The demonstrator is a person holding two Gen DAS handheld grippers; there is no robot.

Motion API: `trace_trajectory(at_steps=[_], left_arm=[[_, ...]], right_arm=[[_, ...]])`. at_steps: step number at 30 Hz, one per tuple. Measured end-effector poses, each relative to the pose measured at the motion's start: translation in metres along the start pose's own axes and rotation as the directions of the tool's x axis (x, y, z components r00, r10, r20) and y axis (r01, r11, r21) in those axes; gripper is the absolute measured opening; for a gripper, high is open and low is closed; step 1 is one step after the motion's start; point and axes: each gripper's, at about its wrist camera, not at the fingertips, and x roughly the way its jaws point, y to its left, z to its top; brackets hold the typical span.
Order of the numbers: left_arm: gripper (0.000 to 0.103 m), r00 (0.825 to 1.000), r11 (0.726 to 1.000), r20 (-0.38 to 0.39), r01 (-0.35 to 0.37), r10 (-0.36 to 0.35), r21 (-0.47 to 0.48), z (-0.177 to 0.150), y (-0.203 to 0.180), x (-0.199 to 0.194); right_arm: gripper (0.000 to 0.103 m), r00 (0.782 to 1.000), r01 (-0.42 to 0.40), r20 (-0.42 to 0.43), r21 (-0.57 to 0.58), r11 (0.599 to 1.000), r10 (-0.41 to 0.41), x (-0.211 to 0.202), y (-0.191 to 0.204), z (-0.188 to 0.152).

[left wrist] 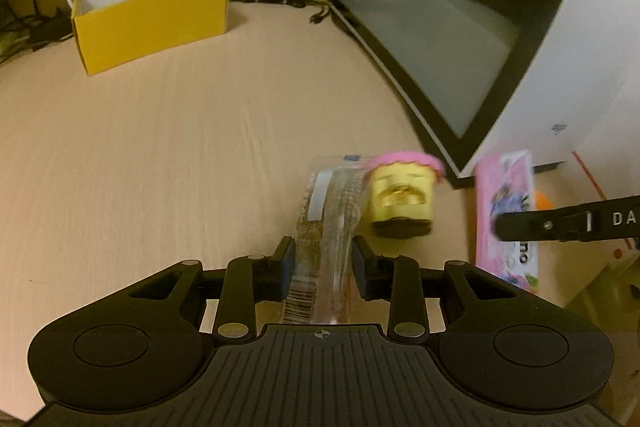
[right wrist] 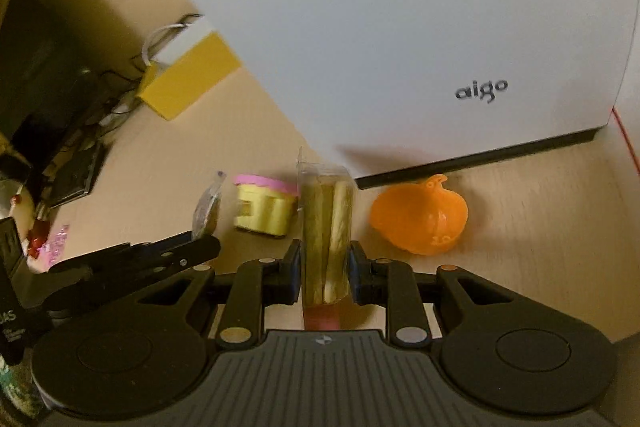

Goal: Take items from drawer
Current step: 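Place the clear packet and pink card on the desktop, opening both grippers, then lower both tools into the drawer and grasp the doll figurine with the right gripper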

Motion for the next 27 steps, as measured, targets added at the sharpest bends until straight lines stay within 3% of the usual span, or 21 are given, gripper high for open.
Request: trace_trajectory(at_steps=[6,11,14,18,22,24,27], left_arm=[[0.036,0.999,1.0,0.048,0.023,-0.023,-0.001,-0.002,0.003,-0.007],[0.036,0.995,0.998,0.096,-0.003,-0.002,0.056,-0.004,0.0,-0.028],[0.036,0.994,0.995,0.107,0.022,-0.032,0.093,-0.009,-0.004,-0.046],[0.036,0.99,0.981,0.093,0.093,-0.109,0.168,-0.029,-0.013,-0.069],[0.036,0.98,0.962,-0.016,0.199,-0.199,0.19,-0.057,-0.017,-0.069],[0.036,0.977,0.959,-0.074,0.212,-0.201,0.191,-0.075,-0.018,-0.062],[0.036,0.971,0.968,-0.167,0.197,-0.17,0.158,-0.098,-0.014,-0.045]], right_arm=[[0.03,0.997,0.069,0.049,-0.064,0.996,-0.066,0.0,0.0,-0.006],[0.03,0.993,0.084,0.093,-0.111,0.99,-0.074,-0.015,0.006,-0.008],[0.035,0.99,0.113,0.108,-0.177,0.978,-0.095,-0.027,0.015,-0.017],[0.036,0.996,0.08,0.047,-0.223,0.971,-0.071,-0.035,0.023,-0.039],[0.038,0.996,-0.02,-0.093,-0.284,0.959,-0.007,-0.032,0.035,-0.069],[0.047,0.983,-0.073,-0.186,-0.334,0.94,0.01,-0.023,0.043,-0.086],[0.047,0.966,-0.07,-0.256,-0.411,0.909,-0.041,0.001,0.054,-0.11]])
